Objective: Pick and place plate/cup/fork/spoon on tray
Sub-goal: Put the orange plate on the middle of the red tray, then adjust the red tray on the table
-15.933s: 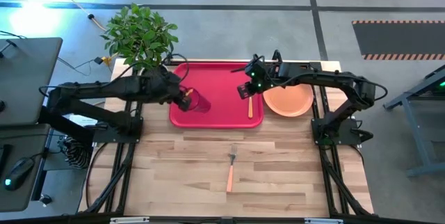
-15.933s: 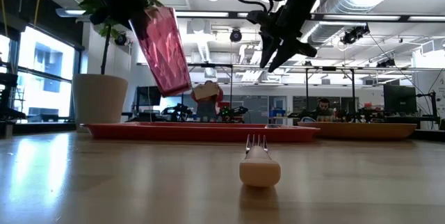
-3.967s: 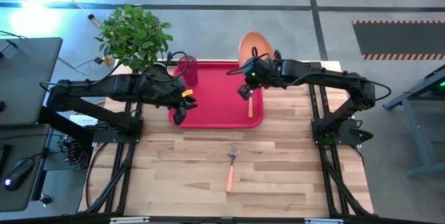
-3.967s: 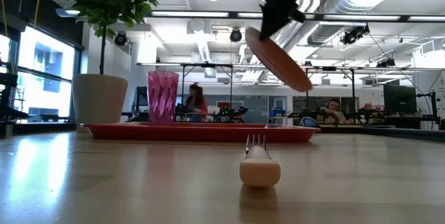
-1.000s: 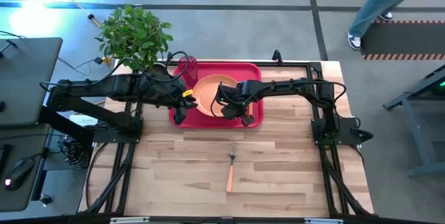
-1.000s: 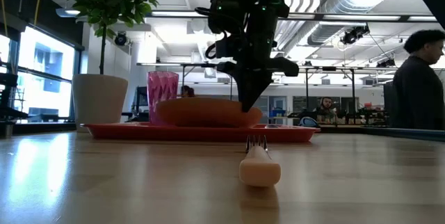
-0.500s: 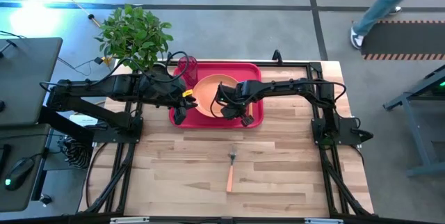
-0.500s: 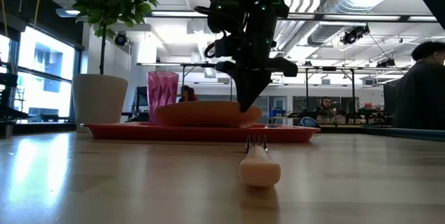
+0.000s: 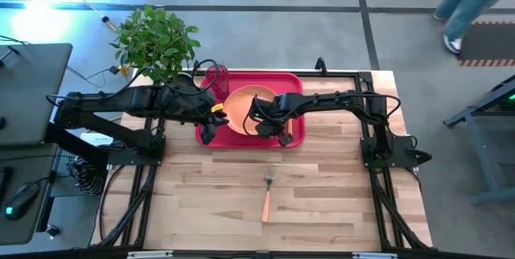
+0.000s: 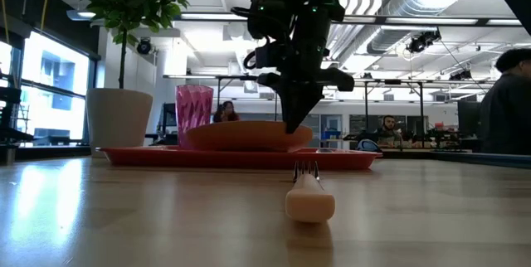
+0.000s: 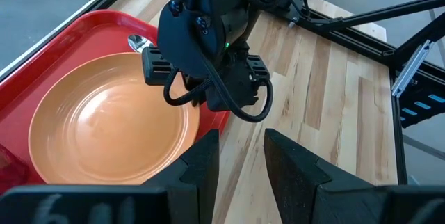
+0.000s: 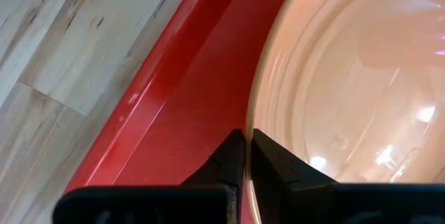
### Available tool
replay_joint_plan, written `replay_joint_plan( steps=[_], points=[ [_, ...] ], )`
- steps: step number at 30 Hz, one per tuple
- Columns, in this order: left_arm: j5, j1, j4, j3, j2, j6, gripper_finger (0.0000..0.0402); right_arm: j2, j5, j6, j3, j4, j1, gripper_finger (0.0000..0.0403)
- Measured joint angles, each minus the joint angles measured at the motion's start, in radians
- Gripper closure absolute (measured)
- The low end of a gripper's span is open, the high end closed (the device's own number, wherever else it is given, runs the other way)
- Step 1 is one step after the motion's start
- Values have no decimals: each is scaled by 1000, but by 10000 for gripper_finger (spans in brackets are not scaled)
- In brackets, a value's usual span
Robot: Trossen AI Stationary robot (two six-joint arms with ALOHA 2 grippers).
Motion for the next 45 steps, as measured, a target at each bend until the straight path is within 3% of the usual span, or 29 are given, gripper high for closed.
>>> replay_joint_plan(
  steps=[11,16,22,33,39,45],
  points=[
    [0,0,0,0,0,-1,298,-1,0,8,0,0,0,341],
    [0,0,0,0,0,-1,298,-2,16,39,0,-4,2,336],
    [0,0,0,0,0,0,298,-36,71,269,0,-72,2,336],
    [-41,0,1,0,0,0,298,-118,60,937,0,-248,1,336],
    [-41,0,0,0,0,8,298,-122,80,1001,-10,-435,2,336],
    [-42,0,0,0,0,64,298,-134,223,1037,-10,-496,2,336]
  ],
)
